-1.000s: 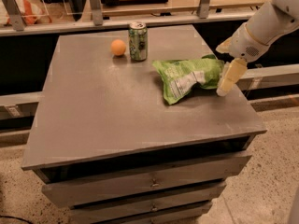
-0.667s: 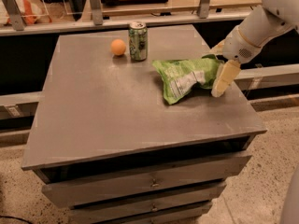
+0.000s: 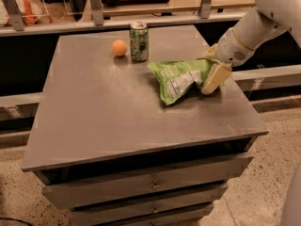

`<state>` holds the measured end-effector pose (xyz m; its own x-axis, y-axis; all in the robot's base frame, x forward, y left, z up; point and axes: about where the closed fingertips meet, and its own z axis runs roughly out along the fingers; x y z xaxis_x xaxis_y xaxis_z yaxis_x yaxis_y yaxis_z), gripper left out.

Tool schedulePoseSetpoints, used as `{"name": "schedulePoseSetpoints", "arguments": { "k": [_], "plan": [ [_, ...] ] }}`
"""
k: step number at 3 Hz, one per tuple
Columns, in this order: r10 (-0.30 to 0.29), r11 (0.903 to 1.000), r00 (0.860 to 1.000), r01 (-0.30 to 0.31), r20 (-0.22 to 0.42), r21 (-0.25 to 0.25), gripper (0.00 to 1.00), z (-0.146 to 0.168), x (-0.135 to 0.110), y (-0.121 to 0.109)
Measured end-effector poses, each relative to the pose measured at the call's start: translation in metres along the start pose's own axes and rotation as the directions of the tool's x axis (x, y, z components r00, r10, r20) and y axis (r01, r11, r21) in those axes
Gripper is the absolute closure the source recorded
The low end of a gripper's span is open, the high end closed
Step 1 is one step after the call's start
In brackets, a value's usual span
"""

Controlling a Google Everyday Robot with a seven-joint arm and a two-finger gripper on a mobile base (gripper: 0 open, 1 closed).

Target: Pick green rice chip bag

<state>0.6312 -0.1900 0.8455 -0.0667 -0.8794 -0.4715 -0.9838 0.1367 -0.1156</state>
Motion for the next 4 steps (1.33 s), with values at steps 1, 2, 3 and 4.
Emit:
{"name": "schedulePoseSetpoints", "arguments": {
  "k": [1, 2, 3, 4],
  "plan": [
    [-0.012, 0.9999, 1.0, 0.012, 0.002, 0.006, 0.64, -0.001, -0.009, 0.003],
    [-0.027, 0.9989, 0.999, 0.026, 0.037, 0.04, 0.87, -0.018, -0.024, 0.007],
    [-0.031, 0.9975, 0.993, 0.024, 0.118, 0.067, 1.0, -0.04, -0.04, 0.01],
    [-0.032, 0.9971, 0.975, 0.016, 0.221, 0.075, 1.0, -0.065, -0.06, 0.016]
  ]
}}
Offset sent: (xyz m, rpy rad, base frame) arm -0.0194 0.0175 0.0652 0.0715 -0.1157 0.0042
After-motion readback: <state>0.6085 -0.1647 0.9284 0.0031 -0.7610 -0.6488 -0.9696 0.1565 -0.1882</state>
